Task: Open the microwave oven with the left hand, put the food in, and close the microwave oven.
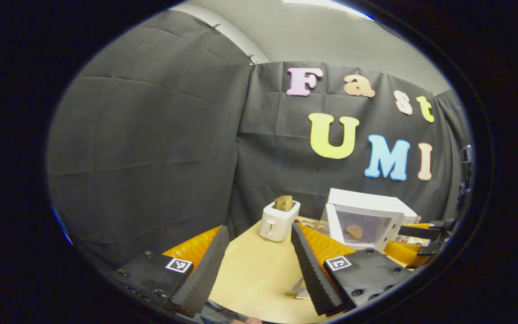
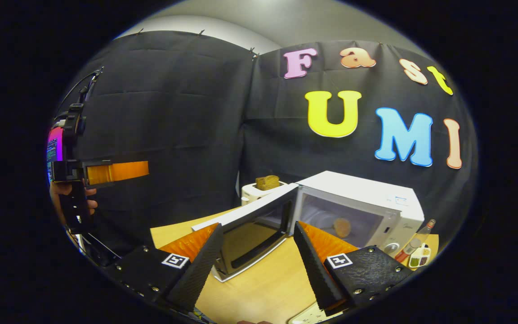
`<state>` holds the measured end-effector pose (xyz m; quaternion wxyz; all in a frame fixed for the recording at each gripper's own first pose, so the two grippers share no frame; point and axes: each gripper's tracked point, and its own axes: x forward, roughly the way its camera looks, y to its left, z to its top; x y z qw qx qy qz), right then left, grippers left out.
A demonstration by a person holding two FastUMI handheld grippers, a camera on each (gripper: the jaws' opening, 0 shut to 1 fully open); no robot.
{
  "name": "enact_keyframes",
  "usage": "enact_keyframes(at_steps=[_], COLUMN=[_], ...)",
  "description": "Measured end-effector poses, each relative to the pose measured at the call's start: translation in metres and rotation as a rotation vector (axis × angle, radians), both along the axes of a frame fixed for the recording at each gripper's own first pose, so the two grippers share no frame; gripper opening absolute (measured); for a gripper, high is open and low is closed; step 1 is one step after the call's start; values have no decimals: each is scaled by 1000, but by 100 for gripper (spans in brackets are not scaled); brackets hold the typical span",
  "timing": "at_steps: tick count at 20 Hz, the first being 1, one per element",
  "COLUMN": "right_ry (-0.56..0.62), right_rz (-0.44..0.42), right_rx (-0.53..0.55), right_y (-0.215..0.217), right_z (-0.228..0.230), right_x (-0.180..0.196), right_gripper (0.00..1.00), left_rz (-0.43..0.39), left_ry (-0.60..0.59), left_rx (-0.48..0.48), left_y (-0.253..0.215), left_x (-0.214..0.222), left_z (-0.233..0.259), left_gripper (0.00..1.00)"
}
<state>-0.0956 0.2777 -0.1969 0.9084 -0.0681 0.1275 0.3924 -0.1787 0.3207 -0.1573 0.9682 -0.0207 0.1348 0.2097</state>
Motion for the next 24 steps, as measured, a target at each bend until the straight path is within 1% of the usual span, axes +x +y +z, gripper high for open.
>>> enact_keyframes(at_steps=[3,6,7,10,11,12,14,16,18,20,21,22,23,24], right_ry=[15,19,23,31,33,26,7,-7,-12,-16,-19,-23,-25,-25], right_rz=[100,156,177,217,220,210,161,98,46,10,-5,-16,-28,-40], right_rx=[4,14,18,35,28,17,1,-6,-11,-10,-13,-16,-17,-20], right_y=[29,44,45,35,27,17,-6,-23,-35,-42,-45,-49,-52,-56], right_z=[-5,-2,0,10,11,15,26,32,36,38,40,41,42,42], right_x=[-22,-33,-38,-56,-60,-59,-56,-50,-44,-43,-44,-44,-43,-42], right_gripper=[96,96,96,95,98,98,95,95,96,96,96,96,96,96], left_rz=[25,48,32,-100,-141,-173,-219,-245,-251,-229,-193,-180,-208,-256], left_ry=[3,1,-8,31,44,51,66,83,101,116,132,157,177,192], left_rx=[14,13,2,-55,-63,-68,-89,-97,-103,-101,-70,-29,-16,-10], left_y=[8,17,14,-2,-3,-1,2,7,8,11,19,26,20,8], left_x=[-14,-26,-25,-6,3,14,31,50,63,74,75,80,81,87], left_z=[4,4,3,-34,-47,-56,-70,-82,-94,-108,-114,-122,-132,-138], left_gripper=[92,92,92,92,92,92,92,93,89,78,54,30,5,7])
